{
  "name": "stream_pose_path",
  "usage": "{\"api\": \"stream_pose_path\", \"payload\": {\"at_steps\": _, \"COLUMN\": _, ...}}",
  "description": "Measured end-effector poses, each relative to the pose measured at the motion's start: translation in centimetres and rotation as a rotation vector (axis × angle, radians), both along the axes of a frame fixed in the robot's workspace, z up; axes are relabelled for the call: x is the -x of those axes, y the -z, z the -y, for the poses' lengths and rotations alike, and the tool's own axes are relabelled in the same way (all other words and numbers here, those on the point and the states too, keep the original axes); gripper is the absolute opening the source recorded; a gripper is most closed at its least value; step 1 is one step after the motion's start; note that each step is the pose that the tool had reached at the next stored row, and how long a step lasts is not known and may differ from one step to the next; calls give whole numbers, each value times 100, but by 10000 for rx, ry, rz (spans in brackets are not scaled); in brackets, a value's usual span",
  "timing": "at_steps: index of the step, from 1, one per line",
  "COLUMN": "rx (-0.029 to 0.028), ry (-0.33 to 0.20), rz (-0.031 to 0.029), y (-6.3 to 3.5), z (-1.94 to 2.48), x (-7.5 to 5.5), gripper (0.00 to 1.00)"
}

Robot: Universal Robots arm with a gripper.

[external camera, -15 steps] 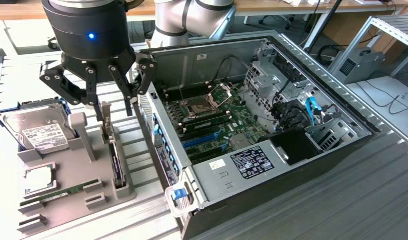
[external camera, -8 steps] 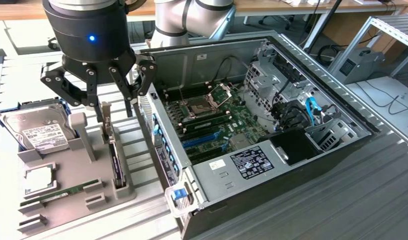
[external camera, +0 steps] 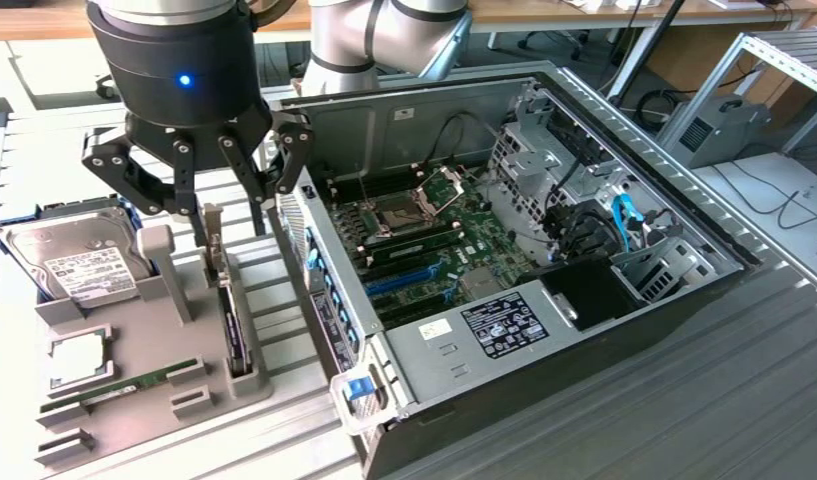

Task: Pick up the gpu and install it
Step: 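Pick up the gpu and move the gpu toward the slot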

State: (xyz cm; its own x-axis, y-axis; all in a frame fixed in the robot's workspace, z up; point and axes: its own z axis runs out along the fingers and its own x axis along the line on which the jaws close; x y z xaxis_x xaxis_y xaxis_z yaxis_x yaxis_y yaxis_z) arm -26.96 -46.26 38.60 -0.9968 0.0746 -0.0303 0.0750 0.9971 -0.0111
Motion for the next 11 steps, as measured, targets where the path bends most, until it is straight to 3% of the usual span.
{"api": "stream_pose_path", "payload": {"at_steps": 11, "rx": 1, "ry": 0, "rz": 0, "y": 20, "z": 0, "x": 0, "gripper": 48}}
